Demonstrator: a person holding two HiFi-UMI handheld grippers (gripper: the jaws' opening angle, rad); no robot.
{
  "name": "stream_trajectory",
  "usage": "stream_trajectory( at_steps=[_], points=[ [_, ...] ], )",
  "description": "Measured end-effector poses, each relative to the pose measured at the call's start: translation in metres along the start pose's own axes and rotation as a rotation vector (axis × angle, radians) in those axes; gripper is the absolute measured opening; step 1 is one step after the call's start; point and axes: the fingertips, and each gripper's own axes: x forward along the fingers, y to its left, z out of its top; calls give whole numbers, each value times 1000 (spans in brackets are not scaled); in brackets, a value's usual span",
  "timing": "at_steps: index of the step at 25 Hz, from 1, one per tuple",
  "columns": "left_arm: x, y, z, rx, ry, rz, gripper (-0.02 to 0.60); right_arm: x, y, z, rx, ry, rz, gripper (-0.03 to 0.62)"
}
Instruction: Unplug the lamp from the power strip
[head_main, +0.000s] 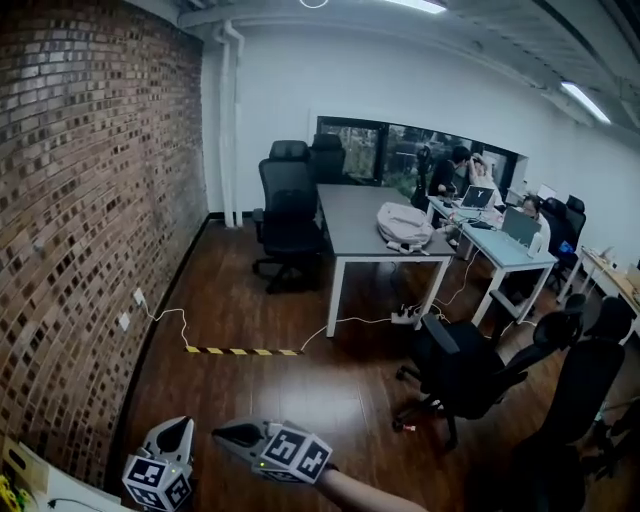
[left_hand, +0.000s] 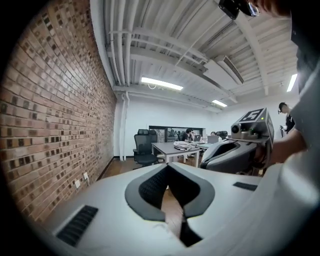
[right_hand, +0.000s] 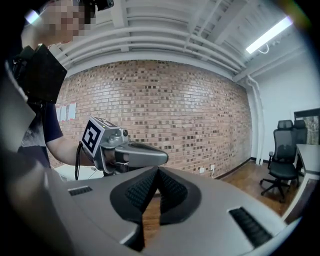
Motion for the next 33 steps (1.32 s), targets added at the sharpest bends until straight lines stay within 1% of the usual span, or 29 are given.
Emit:
stream_trajectory(
  at_steps=[4,9,14,18,21,23,27,30,33],
  points=[
    [10,8,7,-5,2,-49,3,11,-11,4,8,18,-36,3],
    [20,35,16,-3,-41,-87,3,34,-19,12,-10,29,-84,2],
    [16,52,12,-8,-47,-116,3,52,-16,15,-1,34,-105,2],
    [17,47,5,-45,-46,-128,3,45,-10,10,14,48,-111,2],
    [26,50,8,-33,-27,-144,3,46,-22,15,16,37,-129,2],
    [23,63,3,-31,-10,-132,3,62,-27,17,27,30,-122,2],
    [5,91,-12,-29,30,-73,3,99,-17,17,78,9,-64,2],
    [5,97,-10,-24,35,-49,3,107,-14,18,72,13,-28,2],
    [6,102,-10,-45,35,-30,3,109,-16,18,65,17,-5,2]
  ],
)
